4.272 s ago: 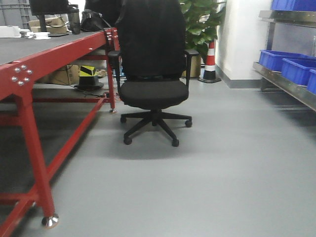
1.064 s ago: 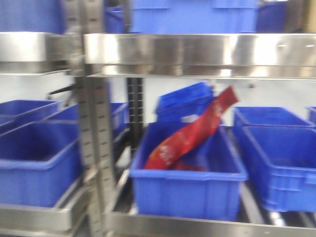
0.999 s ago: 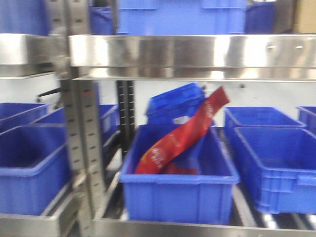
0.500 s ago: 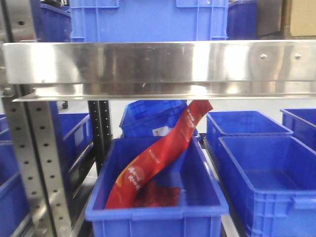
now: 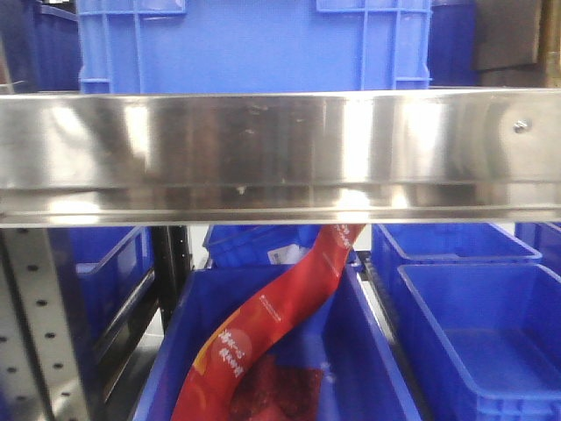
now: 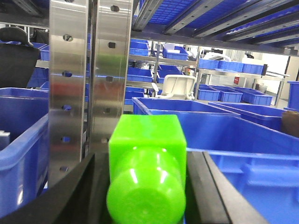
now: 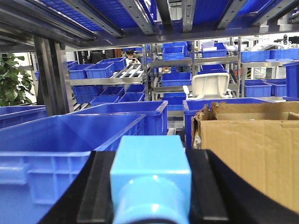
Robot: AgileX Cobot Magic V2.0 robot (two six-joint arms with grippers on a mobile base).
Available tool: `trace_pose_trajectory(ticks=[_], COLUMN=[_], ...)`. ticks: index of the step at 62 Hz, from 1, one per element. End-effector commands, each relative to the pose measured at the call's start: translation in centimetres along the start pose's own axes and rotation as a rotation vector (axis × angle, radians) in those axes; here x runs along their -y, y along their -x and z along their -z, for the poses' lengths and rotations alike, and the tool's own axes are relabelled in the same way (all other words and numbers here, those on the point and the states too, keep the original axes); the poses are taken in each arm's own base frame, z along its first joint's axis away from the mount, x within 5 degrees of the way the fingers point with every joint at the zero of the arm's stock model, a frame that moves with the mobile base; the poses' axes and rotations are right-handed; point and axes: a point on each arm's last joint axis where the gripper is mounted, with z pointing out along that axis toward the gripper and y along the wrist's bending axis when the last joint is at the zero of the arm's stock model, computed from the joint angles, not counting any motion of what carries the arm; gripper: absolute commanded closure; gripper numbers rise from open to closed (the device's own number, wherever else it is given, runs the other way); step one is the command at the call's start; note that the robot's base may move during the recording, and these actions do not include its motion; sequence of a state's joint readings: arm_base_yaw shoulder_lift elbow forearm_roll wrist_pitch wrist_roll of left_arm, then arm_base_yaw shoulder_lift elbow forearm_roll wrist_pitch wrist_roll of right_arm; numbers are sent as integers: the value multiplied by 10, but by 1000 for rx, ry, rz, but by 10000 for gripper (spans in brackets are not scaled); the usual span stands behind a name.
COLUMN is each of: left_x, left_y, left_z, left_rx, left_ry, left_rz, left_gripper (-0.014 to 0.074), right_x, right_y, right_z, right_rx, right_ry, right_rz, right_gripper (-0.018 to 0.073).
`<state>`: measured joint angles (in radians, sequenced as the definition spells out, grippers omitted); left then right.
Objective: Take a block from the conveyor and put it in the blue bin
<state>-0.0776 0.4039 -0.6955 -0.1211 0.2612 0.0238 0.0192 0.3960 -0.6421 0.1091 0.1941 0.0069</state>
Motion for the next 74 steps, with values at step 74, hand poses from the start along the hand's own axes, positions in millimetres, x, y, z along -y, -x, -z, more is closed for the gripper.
trace_pose_trajectory(ticks=[74], left_x=[0], left_y=[3], left_z=[1], left_rx=[24], left_ry=[2], left_rz=[4], left_gripper=[707], right_x=[0], right_y=[2], right_z=[0], right_rx=[31], right_ry=[1], right_rz=[8], right_gripper=[721])
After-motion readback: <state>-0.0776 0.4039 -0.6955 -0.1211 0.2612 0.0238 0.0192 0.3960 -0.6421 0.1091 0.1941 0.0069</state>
